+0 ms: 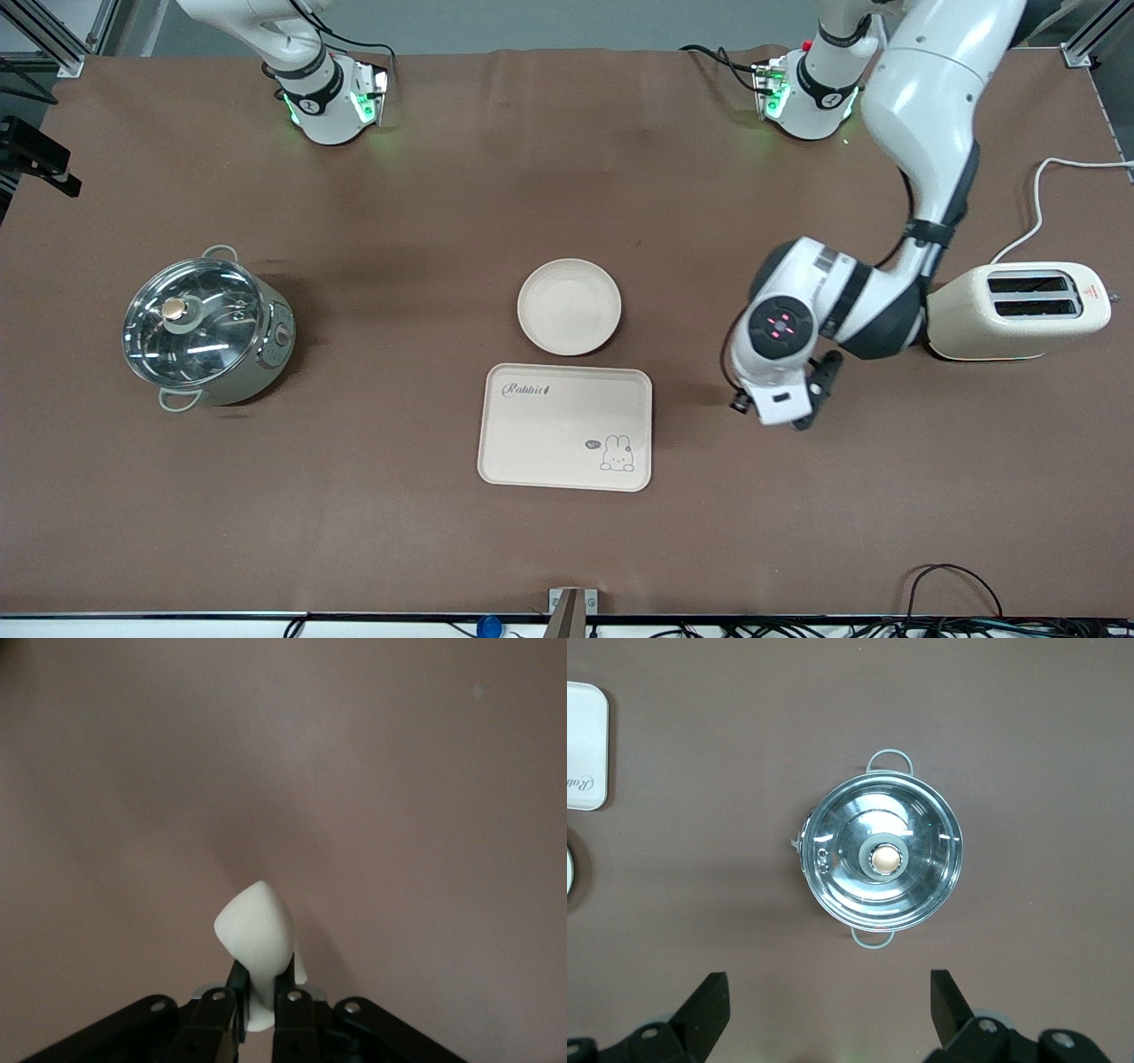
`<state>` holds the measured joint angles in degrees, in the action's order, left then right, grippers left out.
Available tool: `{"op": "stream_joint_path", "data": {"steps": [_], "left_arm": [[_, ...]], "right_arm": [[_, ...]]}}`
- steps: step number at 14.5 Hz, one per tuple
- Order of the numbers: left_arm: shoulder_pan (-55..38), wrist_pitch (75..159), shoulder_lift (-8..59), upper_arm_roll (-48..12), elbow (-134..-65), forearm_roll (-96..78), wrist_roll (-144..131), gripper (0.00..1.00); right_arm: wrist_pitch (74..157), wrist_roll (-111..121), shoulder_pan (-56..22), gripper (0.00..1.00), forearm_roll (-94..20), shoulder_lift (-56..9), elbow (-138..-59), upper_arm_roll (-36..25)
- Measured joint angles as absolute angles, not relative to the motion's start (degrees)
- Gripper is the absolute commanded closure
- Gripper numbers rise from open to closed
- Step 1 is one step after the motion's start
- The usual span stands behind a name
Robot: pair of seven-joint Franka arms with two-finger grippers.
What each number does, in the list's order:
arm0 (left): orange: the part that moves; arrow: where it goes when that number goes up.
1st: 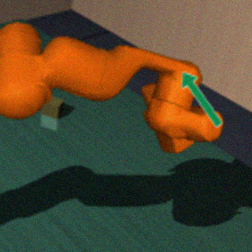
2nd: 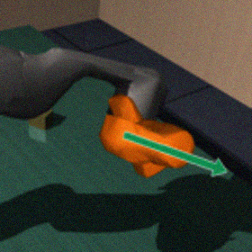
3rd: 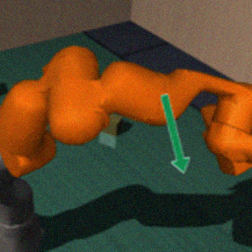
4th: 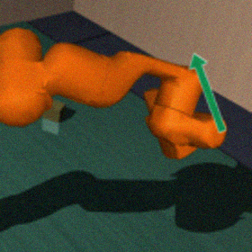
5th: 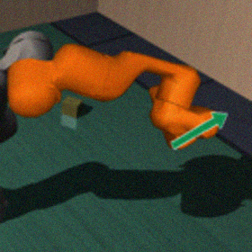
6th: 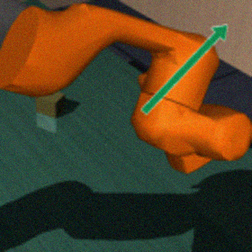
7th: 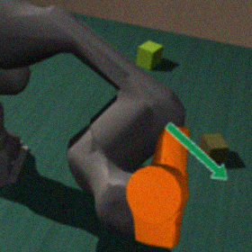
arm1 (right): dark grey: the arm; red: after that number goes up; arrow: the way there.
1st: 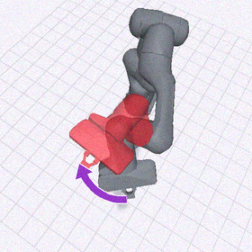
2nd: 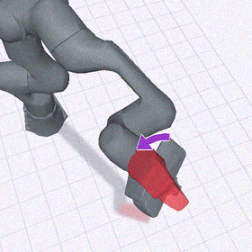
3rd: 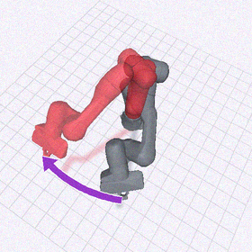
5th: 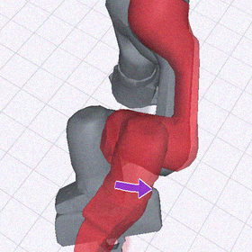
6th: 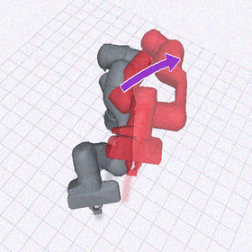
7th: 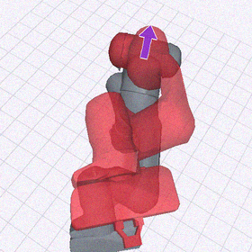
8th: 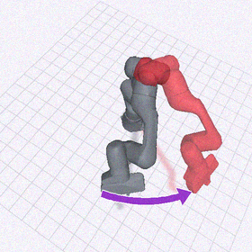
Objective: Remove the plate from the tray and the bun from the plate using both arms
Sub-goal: 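Lower the held bun to the table beside the toaster, then open the left gripper to release the bun and raise it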
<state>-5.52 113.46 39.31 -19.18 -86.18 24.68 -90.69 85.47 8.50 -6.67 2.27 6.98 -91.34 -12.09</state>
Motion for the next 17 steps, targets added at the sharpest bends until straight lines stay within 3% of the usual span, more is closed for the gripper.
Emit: {"op": "stream_joint_path", "data": {"steps": [2, 4, 5, 6, 7, 8, 13, 17], "left_arm": [[-1.9, 114.6, 41.3, -19.2, -86.4, 25.6, -87.3, 0.78], [1.0, 116.8, 43.2, -19.2, -86.6, 25.7, -84.9, 0.64], [1.8, 117.7, 44.0, -19.2, -86.8, 25.7, -84.3, 0.50], [2.2, 118.3, 44.6, -19.2, -87.0, 25.7, -84.2, 0.25], [2.5, 118.6, 45.1, -19.2, -87.1, 25.7, -84.1, 0.06], [2.6, 118.8, 45.3, -19.2, -87.1, 25.7, -83.8, 0.00], [2.9, 119.1, 44.4, -19.9, -85.9, 25.7, -83.4, 0.00], [2.9, 116.8, 37.9, -21.0, -85.3, 25.7, -75.5, 0.00]], "right_arm": [[85.5, 8.5, -6.8, 0.00, 2.3, 7.0, -91.4, -11.9], [85.5, 8.5, -6.9, 0.00, 2.3, 7.0, -91.4, -11.8], [85.5, 8.5, -7.1, 0.00, 2.3, 7.0, -91.4, -11.8], [85.5, 8.5, -7.2, 0.00, 2.3, 7.0, -91.4, -11.8], [85.5, 8.5, -7.4, 0.00, 2.3, 7.0, -91.4, -11.7], [85.5, 8.5, -7.4, 0.00, 2.3, 7.0, -91.4, -11.7], [85.5, 8.5, -7.5, 0.00, 2.3, 7.0, -91.4, -11.7], [85.6, 8.5, -7.5, 0.00, 2.3, 7.0, -91.4, -11.7]]}}
